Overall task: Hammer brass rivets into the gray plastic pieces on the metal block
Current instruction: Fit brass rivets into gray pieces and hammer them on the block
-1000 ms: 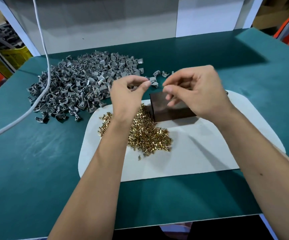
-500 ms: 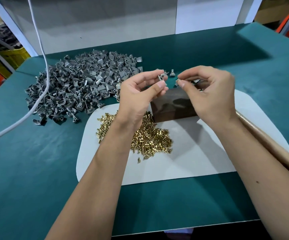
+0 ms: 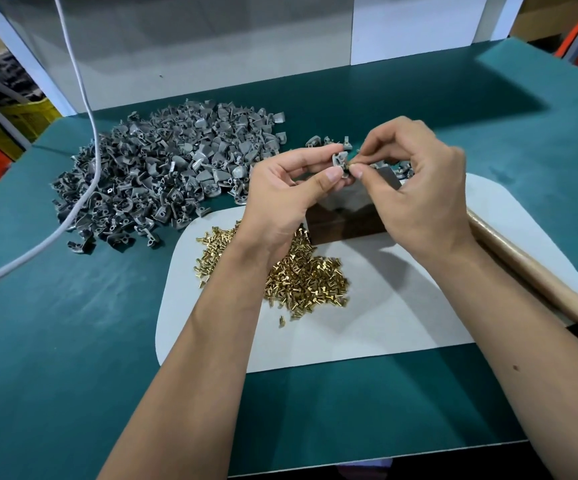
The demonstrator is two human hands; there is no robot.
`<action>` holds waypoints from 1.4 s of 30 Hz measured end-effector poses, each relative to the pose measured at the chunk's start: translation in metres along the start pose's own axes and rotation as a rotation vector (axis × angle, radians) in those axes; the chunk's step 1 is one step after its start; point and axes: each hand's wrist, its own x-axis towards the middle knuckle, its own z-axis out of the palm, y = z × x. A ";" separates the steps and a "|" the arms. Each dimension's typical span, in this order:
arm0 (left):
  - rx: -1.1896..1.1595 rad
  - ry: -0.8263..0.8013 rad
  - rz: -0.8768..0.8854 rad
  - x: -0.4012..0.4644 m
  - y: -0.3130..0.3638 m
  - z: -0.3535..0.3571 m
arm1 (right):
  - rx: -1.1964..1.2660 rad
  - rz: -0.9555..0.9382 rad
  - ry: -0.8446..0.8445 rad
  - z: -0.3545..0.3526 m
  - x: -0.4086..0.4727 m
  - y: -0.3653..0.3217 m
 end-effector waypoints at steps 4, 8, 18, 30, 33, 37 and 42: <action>-0.024 -0.014 -0.005 0.000 0.000 -0.001 | 0.006 -0.016 0.006 0.001 -0.001 0.000; -0.011 -0.017 -0.006 0.001 0.001 -0.001 | -0.004 -0.031 0.017 0.002 -0.001 -0.001; -0.022 -0.004 -0.014 0.000 0.000 -0.001 | -0.008 -0.091 -0.048 0.004 -0.004 -0.003; 0.069 0.068 0.048 0.002 -0.003 0.012 | 0.032 -0.005 -0.022 0.005 -0.002 -0.001; 0.084 0.067 0.042 0.002 -0.003 0.008 | 0.072 0.051 -0.038 0.008 -0.003 0.000; 0.054 0.036 0.038 0.002 -0.003 0.002 | 0.055 0.044 -0.036 0.009 -0.003 0.000; 0.004 0.016 0.032 0.002 -0.003 0.002 | 0.017 0.039 -0.020 0.004 -0.004 -0.002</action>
